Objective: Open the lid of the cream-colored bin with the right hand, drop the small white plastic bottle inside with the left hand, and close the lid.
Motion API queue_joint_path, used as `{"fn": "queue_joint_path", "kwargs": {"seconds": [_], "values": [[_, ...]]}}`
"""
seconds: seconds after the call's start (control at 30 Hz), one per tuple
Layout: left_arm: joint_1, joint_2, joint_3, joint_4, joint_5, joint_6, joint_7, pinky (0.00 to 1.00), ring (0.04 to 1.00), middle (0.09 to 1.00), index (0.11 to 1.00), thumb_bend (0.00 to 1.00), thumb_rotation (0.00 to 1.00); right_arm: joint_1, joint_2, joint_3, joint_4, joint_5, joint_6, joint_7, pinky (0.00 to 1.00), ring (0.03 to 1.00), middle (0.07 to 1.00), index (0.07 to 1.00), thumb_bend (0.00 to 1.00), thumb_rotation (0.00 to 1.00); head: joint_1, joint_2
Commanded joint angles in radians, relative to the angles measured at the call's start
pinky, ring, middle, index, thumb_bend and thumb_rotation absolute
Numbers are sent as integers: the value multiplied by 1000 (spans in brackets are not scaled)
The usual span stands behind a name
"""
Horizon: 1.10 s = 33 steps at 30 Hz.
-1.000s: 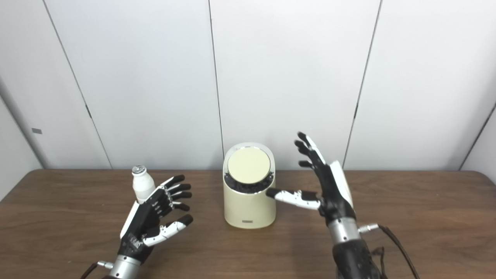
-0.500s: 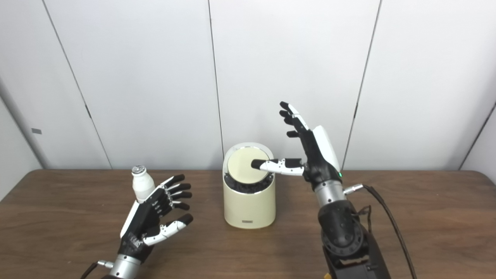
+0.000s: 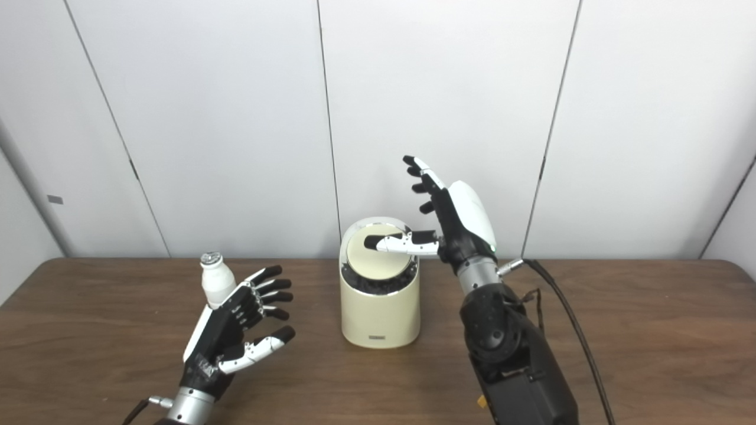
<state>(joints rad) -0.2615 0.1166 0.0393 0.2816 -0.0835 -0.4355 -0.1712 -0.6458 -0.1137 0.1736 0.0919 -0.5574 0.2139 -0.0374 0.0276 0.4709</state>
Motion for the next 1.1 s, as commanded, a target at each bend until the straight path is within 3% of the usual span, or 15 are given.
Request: {"fn": "queue_joint_path", "kwargs": {"seconds": [0.0, 0.5, 0.73, 1.07], "values": [[-9, -10, -9, -5, 0, -31, -4, 603, 730, 776, 853, 707, 174, -53, 0, 3, -16, -11, -14, -15, 640, 799, 867, 891, 941, 417, 0, 1], [-5, -15, -17, -18, 9, -28, 6, 601, 727, 776, 860, 711, 195, -50, -27, 36, 41, -3, -49, 1, 688, 842, 891, 905, 944, 373, 12, 13], [-6, -13, -20, -13, -9, -30, -3, 611, 734, 779, 862, 717, 196, -48, -41, 46, 46, -13, -46, 1, 677, 836, 888, 903, 918, 249, 12, 13], [-1, -15, -24, -21, 1, -30, 4, 607, 722, 778, 860, 714, 188, -56, -59, 50, 65, -17, -56, -5, 674, 830, 886, 903, 908, 233, 14, 21]]}}
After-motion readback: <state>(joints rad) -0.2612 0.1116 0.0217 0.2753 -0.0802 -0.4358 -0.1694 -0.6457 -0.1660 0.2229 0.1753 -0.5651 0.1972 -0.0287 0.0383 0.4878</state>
